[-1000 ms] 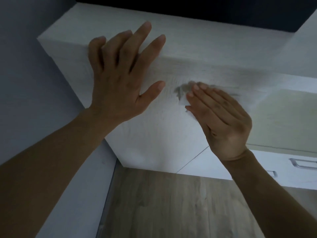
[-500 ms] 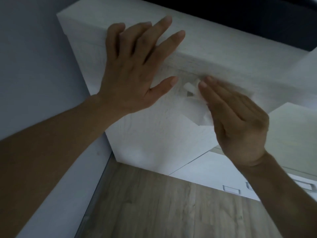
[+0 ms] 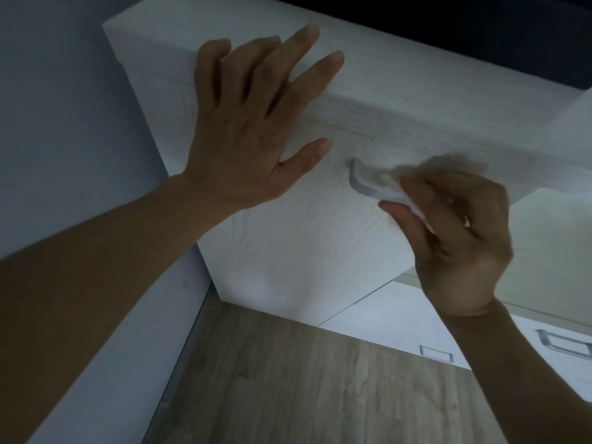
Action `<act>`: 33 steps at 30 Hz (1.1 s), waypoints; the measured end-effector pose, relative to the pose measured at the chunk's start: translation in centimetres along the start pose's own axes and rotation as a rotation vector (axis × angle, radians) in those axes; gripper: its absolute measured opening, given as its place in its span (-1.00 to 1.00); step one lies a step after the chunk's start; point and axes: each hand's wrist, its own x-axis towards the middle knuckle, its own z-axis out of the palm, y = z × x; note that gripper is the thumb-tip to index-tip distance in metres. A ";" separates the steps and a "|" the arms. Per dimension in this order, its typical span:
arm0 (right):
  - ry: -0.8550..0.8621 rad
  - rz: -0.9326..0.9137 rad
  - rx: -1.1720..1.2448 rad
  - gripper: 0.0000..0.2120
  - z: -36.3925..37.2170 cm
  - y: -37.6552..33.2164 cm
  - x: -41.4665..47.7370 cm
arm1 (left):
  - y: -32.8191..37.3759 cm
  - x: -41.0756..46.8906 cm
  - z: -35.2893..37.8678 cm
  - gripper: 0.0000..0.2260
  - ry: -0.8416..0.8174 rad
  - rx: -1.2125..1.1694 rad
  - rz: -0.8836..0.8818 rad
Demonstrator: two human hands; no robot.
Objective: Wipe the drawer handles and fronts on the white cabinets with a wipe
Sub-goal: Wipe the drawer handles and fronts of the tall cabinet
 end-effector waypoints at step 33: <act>0.073 0.043 0.058 -0.82 1.4 -2.5 -0.5 | -0.1 -0.1 0.5 -0.50 0.022 -0.024 -0.024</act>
